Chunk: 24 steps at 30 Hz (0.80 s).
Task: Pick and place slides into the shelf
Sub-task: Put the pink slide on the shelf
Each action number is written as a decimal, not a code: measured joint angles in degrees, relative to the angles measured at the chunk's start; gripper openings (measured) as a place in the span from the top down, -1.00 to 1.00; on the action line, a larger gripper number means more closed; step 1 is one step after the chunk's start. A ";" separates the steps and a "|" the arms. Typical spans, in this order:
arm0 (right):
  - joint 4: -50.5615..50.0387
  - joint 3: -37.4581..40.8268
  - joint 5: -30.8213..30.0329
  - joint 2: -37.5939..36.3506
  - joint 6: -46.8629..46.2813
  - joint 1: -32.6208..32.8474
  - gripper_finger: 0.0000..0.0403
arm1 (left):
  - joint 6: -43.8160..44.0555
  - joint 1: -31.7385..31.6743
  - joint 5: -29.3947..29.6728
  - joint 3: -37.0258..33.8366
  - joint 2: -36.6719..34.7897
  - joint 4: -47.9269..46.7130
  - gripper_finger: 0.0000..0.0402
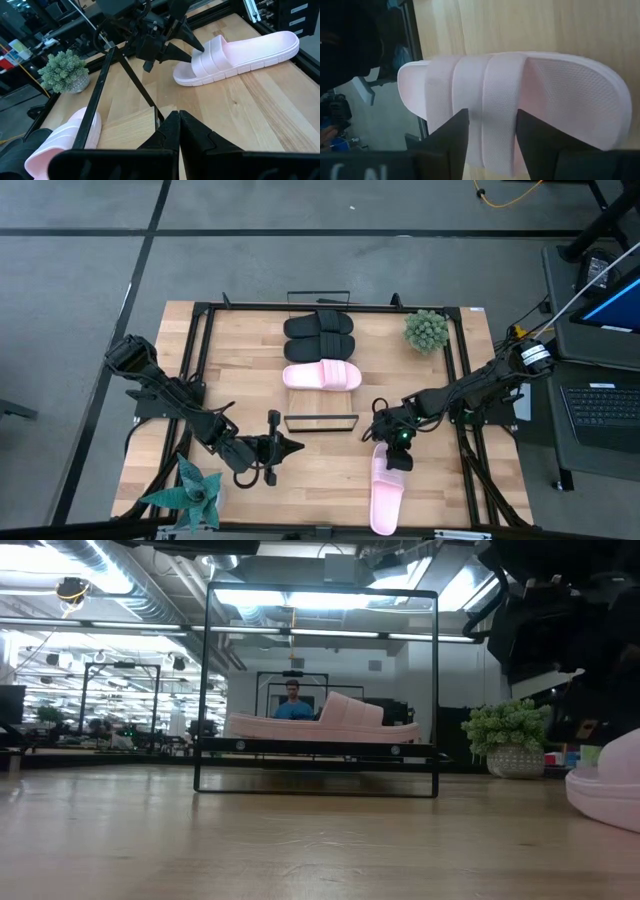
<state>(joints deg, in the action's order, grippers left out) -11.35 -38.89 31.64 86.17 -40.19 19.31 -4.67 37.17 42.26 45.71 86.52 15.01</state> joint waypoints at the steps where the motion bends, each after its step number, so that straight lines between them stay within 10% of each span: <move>1: 0.02 0.00 -0.01 0.02 0.04 0.00 0.21 | -0.01 -0.02 -0.02 0.00 0.00 0.01 1.00; 15: -0.46 0.00 2.69 0.04 2.42 -0.02 0.94 | -0.42 0.00 0.00 0.00 0.00 0.02 1.00; 24: -0.37 0.00 1.32 0.04 3.22 0.00 0.97 | -0.44 -0.02 0.00 0.00 0.00 0.00 1.00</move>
<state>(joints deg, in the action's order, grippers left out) -11.73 -38.89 32.96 86.21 -36.97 19.31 -5.10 37.15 42.26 45.71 86.52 15.00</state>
